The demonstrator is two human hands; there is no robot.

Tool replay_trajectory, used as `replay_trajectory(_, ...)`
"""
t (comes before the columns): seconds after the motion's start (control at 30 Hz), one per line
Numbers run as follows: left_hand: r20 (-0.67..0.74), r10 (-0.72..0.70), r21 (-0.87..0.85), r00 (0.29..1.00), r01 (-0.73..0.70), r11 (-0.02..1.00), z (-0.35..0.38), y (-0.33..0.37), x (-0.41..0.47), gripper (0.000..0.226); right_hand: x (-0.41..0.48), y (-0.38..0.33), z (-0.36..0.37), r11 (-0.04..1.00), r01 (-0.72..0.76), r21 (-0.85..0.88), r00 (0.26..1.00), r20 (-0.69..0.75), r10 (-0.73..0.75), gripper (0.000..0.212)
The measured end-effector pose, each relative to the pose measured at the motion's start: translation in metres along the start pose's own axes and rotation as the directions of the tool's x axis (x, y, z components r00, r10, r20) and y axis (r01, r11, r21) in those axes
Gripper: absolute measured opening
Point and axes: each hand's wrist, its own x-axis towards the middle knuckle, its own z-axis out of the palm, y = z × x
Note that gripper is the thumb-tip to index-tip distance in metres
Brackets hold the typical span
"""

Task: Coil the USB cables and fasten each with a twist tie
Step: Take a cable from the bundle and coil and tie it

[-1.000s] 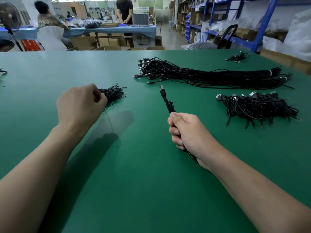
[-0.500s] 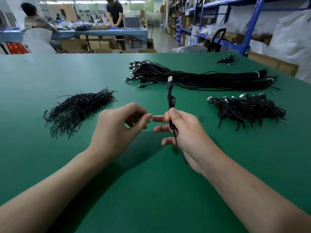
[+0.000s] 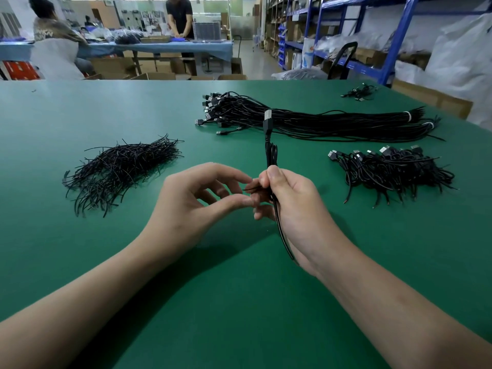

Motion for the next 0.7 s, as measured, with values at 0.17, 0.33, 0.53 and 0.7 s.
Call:
replay_trajectory(0.17, -0.099, 0.058, 0.070, 0.993, -0.052, 0.996, -0.003, 0.001, 0.001, 0.003, -0.003, 0.003, 0.000, 0.996, 0.008, -0.089, 0.999, 0.033, -0.005, 0.035)
replay_trajectory(0.33, -0.259, -0.016, 0.009, 0.966, 0.019, 1.000, -0.003, 0.001, 0.001, 0.004, -0.010, 0.003, 0.003, 0.918, 0.147, -0.367, 0.989, 0.026, -0.148, 0.035)
replay_trajectory(0.53, -0.284, -0.020, -0.018, 0.959, 0.015, 1.000, -0.002, 0.003, 0.001, 0.006, -0.014, 0.003, 0.003, 0.962, 0.012, -0.272, 0.997, 0.075, 0.008, 0.034)
replay_trajectory(0.7, -0.209, -0.031, -0.078, 0.977, 0.015, 0.997, 0.005, 0.010, -0.002, 0.009, -0.017, 0.005, 0.009, 0.981, -0.073, -0.180, 0.987, 0.127, 0.097, 0.035)
